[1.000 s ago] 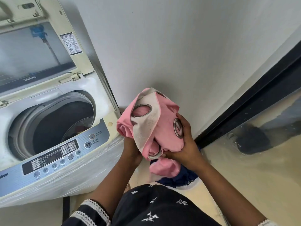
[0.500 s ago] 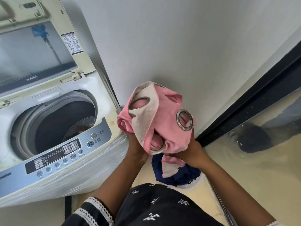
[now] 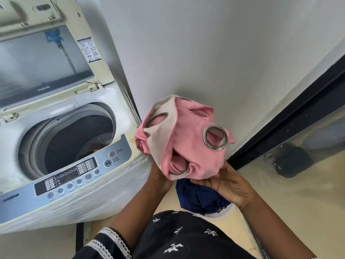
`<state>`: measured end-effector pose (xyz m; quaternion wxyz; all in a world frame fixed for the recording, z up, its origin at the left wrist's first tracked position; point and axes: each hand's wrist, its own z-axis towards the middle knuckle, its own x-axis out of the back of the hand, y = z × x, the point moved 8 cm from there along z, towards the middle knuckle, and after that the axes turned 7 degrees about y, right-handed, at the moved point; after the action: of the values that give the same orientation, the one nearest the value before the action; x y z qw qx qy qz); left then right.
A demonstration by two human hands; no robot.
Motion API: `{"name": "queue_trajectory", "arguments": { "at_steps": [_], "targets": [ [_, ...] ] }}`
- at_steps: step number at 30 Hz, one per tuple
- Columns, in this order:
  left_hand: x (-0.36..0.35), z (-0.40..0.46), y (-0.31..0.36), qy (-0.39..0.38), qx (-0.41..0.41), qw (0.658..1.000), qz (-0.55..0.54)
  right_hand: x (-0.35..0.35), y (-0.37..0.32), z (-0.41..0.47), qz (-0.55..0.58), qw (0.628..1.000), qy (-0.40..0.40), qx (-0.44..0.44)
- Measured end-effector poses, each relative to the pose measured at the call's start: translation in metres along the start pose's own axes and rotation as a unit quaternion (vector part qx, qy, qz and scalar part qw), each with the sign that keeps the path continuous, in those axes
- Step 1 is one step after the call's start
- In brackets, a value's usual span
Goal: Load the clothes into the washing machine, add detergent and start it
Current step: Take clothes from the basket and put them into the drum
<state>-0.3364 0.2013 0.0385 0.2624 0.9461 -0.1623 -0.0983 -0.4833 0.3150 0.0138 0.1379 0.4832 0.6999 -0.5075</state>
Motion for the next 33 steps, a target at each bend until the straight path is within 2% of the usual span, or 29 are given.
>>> {"name": "queue_trajectory", "arguments": {
  "at_steps": [1,2,3,4,6,7,8,10,12,18,26,33],
  "targets": [
    [-0.010,0.004,0.004,-0.041,0.028,0.999,-0.005,0.001,-0.002,-0.001,0.033,0.999,-0.023,0.017],
    [-0.013,0.001,0.013,-0.042,0.011,0.999,0.021,-0.007,-0.007,-0.003,0.048,0.996,-0.073,0.027],
    [-0.010,0.004,0.012,-0.030,0.014,0.997,0.066,-0.007,-0.009,0.000,0.076,0.995,-0.066,0.025],
    [-0.005,0.007,0.005,-0.028,0.006,0.995,0.095,-0.004,-0.007,0.005,0.082,0.995,-0.047,0.012],
    [-0.025,0.005,-0.013,-0.072,0.015,0.995,0.062,0.019,0.001,0.014,0.092,0.995,0.041,-0.005],
    [-0.037,0.005,-0.012,-0.075,0.004,0.997,0.005,0.028,0.004,0.017,0.108,0.992,0.070,-0.005],
    [-0.038,0.006,-0.017,-0.073,-0.024,0.995,-0.059,0.030,0.005,0.016,0.122,0.989,0.089,0.000],
    [-0.032,0.014,-0.017,-0.096,-0.102,0.989,-0.039,0.031,0.001,0.014,0.121,0.986,0.115,0.012],
    [-0.036,0.011,-0.008,-0.172,-0.144,0.974,-0.008,0.032,-0.007,0.012,0.096,0.986,0.135,0.036],
    [-0.016,0.007,0.025,-0.248,-0.198,0.946,-0.072,0.049,-0.041,0.004,-0.030,0.971,0.207,0.116],
    [0.000,0.013,0.043,-0.219,-0.210,0.953,0.022,0.026,-0.056,0.012,-0.108,0.971,0.161,0.141],
    [0.054,0.026,0.068,-0.127,-0.223,0.967,0.000,-0.045,-0.058,0.032,-0.207,0.953,0.144,0.166]
  ]
}}
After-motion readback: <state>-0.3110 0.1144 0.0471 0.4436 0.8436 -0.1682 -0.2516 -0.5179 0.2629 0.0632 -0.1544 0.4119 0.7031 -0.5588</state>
